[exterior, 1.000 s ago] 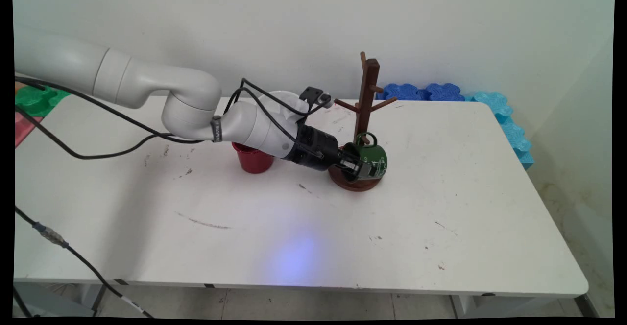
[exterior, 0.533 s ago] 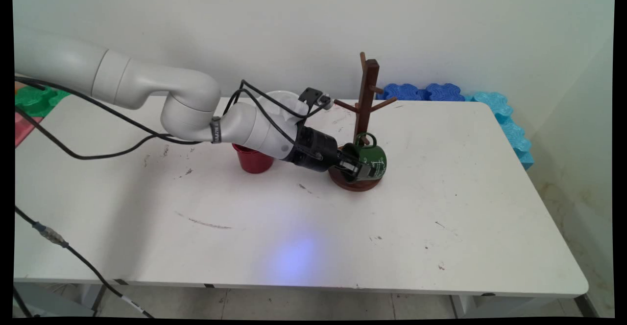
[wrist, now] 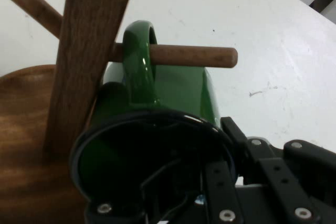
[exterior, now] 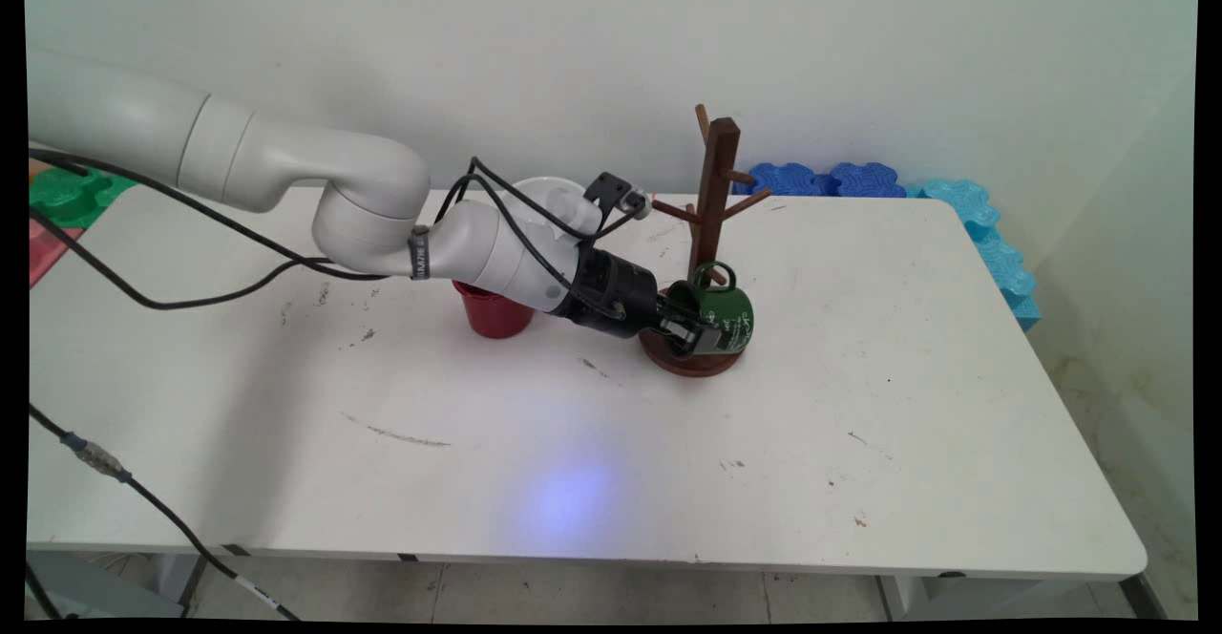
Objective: Place the picked object on the table
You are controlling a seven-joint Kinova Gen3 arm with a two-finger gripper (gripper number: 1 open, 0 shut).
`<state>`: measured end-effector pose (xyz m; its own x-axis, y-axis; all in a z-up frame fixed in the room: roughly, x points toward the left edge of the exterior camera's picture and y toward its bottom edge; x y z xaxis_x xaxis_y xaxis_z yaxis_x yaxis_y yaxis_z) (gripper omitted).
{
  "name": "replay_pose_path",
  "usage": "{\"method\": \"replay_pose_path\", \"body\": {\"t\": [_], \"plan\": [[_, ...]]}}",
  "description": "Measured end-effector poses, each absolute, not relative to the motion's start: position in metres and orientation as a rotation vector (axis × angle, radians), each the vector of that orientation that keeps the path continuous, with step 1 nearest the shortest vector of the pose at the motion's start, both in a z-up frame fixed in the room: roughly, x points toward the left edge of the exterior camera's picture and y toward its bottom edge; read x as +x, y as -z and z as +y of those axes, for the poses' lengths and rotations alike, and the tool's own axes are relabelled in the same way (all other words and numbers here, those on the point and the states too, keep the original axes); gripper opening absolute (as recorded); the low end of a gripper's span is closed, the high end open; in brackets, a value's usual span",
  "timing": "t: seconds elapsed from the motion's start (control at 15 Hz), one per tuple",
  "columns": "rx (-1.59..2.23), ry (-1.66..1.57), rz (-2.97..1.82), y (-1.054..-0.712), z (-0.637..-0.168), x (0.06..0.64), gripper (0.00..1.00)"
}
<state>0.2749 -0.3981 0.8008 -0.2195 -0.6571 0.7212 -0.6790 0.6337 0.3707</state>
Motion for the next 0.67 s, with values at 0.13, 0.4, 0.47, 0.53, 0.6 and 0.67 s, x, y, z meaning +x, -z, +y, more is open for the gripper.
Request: {"method": "replay_pose_path", "body": {"t": [0.13,0.4,0.47,0.53,0.6,0.67], "plan": [[1.044,-0.037,-1.933,-0.8013,-0.3985,0.2748,0.00],[1.027,-0.050,-1.941,-0.8027,-0.4002,0.2745,0.00],[1.024,-0.054,-1.942,-0.8032,-0.4007,0.2745,0.00],[1.022,-0.057,-1.942,-0.8036,-0.4012,0.2746,0.00],[1.021,-0.059,-1.942,-0.8038,-0.4014,0.2747,0.00],[1.020,-0.061,-1.942,-0.8042,-0.4017,0.2747,0.00]]}}
